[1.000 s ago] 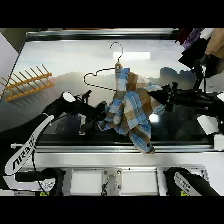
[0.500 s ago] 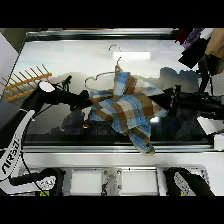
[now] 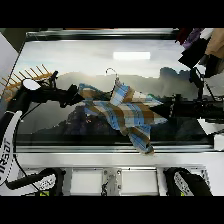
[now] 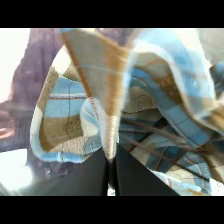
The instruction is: Fold the clothes and pants, and hang the long-sleeved shirts on hangers.
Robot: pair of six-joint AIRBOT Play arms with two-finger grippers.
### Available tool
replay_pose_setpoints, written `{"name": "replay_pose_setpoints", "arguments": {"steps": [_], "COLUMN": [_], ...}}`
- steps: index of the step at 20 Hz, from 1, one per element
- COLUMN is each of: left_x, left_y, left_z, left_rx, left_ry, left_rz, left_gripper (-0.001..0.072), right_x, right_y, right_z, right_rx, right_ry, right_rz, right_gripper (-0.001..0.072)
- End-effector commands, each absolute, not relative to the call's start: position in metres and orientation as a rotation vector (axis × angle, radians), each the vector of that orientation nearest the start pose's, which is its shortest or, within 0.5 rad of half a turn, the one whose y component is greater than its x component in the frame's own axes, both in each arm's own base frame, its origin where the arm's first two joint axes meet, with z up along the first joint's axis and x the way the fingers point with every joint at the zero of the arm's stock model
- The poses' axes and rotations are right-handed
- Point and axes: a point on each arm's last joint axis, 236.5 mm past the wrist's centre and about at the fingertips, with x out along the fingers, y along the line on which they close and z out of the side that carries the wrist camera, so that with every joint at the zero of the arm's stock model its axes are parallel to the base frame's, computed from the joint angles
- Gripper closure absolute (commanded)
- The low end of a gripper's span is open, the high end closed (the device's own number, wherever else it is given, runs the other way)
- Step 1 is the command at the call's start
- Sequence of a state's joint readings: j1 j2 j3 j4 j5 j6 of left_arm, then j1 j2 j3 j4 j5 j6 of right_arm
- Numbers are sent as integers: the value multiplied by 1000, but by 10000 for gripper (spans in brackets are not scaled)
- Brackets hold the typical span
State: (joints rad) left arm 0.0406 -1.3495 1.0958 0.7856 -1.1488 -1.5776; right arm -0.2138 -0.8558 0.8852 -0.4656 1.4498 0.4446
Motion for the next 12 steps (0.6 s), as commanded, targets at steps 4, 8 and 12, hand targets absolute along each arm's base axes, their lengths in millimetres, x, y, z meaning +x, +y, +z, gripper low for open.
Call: {"name": "replay_pose_setpoints", "arguments": {"steps": [4,8,12], "left_x": [397,404,405], "left_y": [-122,-117,-132], "left_z": [95,144,195], "left_rx": [-669,-412,-326], "left_ry": [1154,1084,991], "left_rz": [-406,-414,-470], "left_gripper": [697,696,696], "right_x": [246,229,226], "right_y": [163,192,208], "right_z": [154,180,210], "right_rx": [16,80,173], "right_ry": [671,596,493], "right_rz": [1188,1318,1379], "right_gripper": [699,699,699]}}
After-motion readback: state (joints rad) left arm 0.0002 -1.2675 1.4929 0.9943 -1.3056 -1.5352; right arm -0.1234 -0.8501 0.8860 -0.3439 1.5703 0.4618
